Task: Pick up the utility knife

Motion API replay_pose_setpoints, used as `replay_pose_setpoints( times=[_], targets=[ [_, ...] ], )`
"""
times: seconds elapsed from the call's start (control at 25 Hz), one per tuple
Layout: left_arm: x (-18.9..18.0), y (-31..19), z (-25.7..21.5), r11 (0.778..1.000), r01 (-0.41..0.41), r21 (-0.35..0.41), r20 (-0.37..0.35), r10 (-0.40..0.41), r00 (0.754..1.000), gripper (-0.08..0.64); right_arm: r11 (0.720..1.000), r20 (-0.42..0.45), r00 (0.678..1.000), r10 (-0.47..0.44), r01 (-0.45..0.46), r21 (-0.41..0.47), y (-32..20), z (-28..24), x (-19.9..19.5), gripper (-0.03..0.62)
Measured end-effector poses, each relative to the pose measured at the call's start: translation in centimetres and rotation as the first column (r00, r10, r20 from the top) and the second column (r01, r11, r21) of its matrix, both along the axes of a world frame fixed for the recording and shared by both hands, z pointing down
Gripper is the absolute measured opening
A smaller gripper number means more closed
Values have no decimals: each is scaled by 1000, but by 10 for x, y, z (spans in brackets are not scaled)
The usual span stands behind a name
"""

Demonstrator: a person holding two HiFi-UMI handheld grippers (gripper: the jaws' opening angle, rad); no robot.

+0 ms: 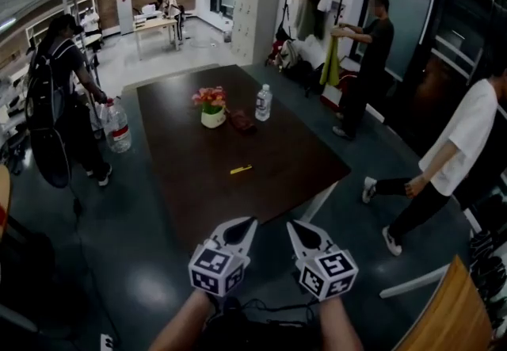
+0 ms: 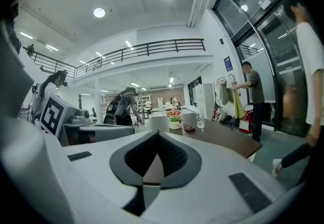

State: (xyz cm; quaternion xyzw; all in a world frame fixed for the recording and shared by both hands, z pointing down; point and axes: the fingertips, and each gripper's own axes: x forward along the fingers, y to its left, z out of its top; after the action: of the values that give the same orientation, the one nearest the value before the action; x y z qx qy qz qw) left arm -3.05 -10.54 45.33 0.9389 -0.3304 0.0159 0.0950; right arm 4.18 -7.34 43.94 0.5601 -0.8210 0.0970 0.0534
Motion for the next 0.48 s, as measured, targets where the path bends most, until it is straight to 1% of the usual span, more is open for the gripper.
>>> replay_pose_setpoints(
  times=[0.2,0.48],
  targets=[
    [-7,-47,6,1000,-21,-13,21,21,1000,8,1000,-14,1000,10,-10,-13,-48,-1,-10,9],
    [-6,-94,15,999,-7,-43,41,9,999,8,999,-4,1000,3,-3,-46,-96,12,-8,9]
  ],
)
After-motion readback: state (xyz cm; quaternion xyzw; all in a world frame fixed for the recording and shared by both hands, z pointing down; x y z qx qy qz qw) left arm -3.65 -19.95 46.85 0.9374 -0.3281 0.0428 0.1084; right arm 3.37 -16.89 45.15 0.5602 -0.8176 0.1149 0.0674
